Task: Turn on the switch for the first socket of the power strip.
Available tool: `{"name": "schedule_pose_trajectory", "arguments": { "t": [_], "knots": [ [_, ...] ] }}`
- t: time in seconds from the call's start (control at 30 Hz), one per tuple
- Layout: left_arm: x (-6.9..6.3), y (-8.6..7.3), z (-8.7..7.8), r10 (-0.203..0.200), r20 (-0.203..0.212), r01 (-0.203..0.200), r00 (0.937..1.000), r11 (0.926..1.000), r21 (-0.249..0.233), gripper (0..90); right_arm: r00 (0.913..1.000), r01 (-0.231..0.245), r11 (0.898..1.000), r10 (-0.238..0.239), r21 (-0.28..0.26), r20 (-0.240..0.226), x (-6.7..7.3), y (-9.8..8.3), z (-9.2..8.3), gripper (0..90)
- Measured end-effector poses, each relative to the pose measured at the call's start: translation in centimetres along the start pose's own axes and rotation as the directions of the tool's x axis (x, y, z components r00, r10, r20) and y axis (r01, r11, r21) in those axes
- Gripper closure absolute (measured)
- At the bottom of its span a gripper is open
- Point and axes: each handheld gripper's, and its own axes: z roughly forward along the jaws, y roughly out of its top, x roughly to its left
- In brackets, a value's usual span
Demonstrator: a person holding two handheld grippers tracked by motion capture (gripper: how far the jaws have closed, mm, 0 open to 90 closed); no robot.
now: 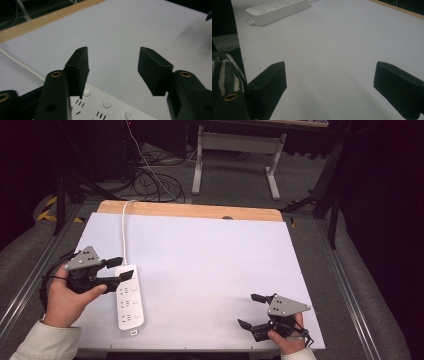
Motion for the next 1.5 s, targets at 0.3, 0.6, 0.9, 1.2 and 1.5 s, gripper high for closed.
{"name": "schedule_pose_trajectory", "arguments": {
  "t": [0.3,0.6,0.9,1.2,1.5],
  "knots": [
    [-1.1,-1.3,-2.1,0.033,0.013,-0.031,0.9994,0.9922,-0.120,18.1,1.0000,-0.001,1.000,0.001,0.000,0.000,0.0,0.0,0.0,11.7],
    [-1.4,-3.8,-3.4,0.039,0.006,-0.037,0.9992,0.9889,-0.144,12.0,1.0000,0.000,1.000,0.000,-0.002,0.003,0.0,0.0,0.0,11.7],
    [-0.5,-6.7,-4.5,-0.017,0.056,0.025,0.9983,0.9884,-0.150,6.7,1.0000,-0.002,1.000,0.002,-0.004,0.004,0.0,0.0,0.0,11.7],
    [0.4,-9.1,-4.5,-0.039,0.055,0.046,0.9978,0.9883,-0.145,6.2,0.9999,-0.004,1.000,0.005,-0.005,0.010,-0.1,0.0,-0.1,11.5],
    [0.2,-10.4,-4.0,0.005,0.036,-0.001,0.9993,0.9927,-0.121,6.9,1.0000,-0.004,1.000,0.004,-0.003,0.009,-0.1,0.0,-0.1,11.4]
  ]
}}
